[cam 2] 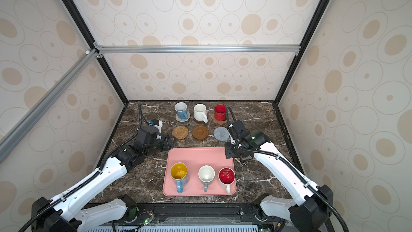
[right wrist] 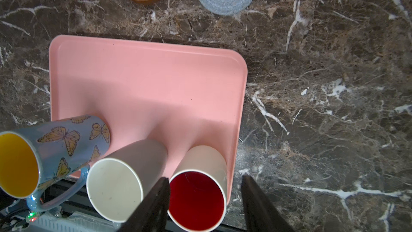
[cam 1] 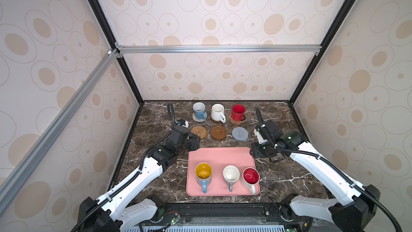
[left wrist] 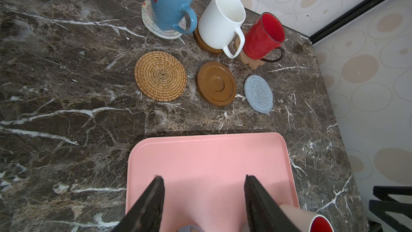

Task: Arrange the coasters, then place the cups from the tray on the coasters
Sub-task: 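Draw the left gripper back while the right gripper moves over the red-inside mug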

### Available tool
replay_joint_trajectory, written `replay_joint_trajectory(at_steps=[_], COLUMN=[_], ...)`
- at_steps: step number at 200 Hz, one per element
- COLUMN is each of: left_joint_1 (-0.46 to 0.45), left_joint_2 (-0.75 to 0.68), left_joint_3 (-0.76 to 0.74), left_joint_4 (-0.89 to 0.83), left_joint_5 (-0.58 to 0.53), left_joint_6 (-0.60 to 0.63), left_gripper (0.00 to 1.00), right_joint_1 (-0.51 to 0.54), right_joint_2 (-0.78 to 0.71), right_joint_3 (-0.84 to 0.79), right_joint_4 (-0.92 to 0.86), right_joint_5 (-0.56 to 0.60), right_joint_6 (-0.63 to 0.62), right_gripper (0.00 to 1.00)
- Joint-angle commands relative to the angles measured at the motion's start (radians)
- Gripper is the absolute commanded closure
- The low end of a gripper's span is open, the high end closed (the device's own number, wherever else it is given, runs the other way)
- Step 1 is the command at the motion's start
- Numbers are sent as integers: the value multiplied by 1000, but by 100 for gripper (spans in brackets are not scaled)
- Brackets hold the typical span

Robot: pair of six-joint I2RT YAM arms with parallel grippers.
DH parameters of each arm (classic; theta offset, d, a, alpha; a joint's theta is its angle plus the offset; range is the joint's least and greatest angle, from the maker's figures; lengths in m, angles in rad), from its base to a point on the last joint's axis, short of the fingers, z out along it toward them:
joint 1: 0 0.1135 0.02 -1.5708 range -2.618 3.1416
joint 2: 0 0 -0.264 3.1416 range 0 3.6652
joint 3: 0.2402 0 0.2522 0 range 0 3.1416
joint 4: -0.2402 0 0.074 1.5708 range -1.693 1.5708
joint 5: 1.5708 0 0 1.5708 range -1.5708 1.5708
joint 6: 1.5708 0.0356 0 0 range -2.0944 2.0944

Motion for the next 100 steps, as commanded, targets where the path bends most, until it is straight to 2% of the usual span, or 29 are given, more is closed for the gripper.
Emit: replay_joint_trajectory(at_steps=[1, 100], left_joint_1=[-5, -5], left_joint_2=[-5, 11], left_joint_3=[-2, -17], left_joint_4=[20, 65], left_joint_5=[-14, -33], left_joint_6=[-15, -35], left_gripper=[41, 40], right_joint_1=[23, 155], right_joint_2=[-32, -220], right_joint_3=[-24, -181], right_joint_4=[-94, -166], right_joint_5=[33, 34], right_joint_6=[28, 228], right_gripper=[45, 45])
